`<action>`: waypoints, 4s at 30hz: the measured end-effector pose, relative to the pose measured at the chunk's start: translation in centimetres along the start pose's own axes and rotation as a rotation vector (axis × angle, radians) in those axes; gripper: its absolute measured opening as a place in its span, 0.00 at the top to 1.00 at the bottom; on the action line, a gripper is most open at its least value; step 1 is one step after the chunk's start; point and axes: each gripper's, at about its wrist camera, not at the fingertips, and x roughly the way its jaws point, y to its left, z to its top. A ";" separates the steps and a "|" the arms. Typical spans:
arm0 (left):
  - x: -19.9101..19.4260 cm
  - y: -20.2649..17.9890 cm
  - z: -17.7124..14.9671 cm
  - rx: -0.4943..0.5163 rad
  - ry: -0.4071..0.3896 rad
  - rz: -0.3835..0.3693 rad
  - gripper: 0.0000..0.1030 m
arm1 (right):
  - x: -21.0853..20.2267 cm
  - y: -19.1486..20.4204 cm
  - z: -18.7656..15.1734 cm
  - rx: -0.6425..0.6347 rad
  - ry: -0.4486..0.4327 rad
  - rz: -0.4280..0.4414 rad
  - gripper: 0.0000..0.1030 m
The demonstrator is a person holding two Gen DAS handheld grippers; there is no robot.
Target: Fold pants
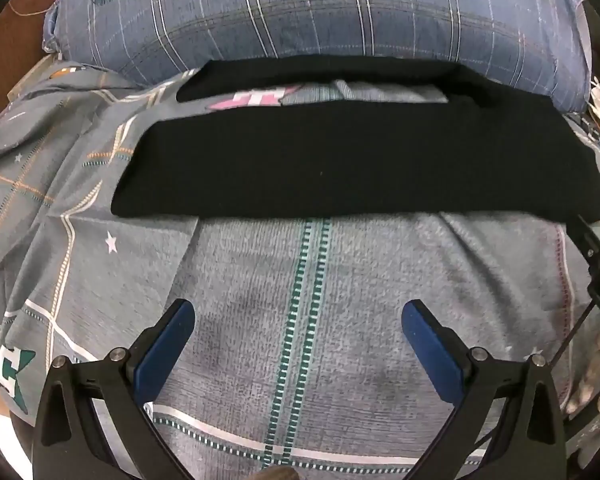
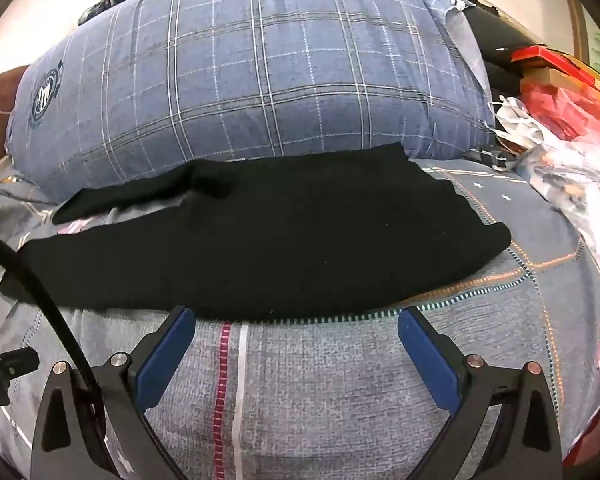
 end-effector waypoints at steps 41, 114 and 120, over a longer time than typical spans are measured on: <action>0.8 0.0 -0.2 -0.012 -0.002 -0.045 0.00 | 1.9 0.6 -0.8 -0.014 0.088 -0.017 0.00; 7.4 16.8 24.3 -0.156 0.027 -0.329 0.45 | 9.9 -9.1 20.1 0.096 0.240 0.124 0.14; 14.0 16.3 28.0 -0.153 0.101 -0.310 0.45 | 16.7 -10.3 22.2 0.081 0.326 0.028 0.16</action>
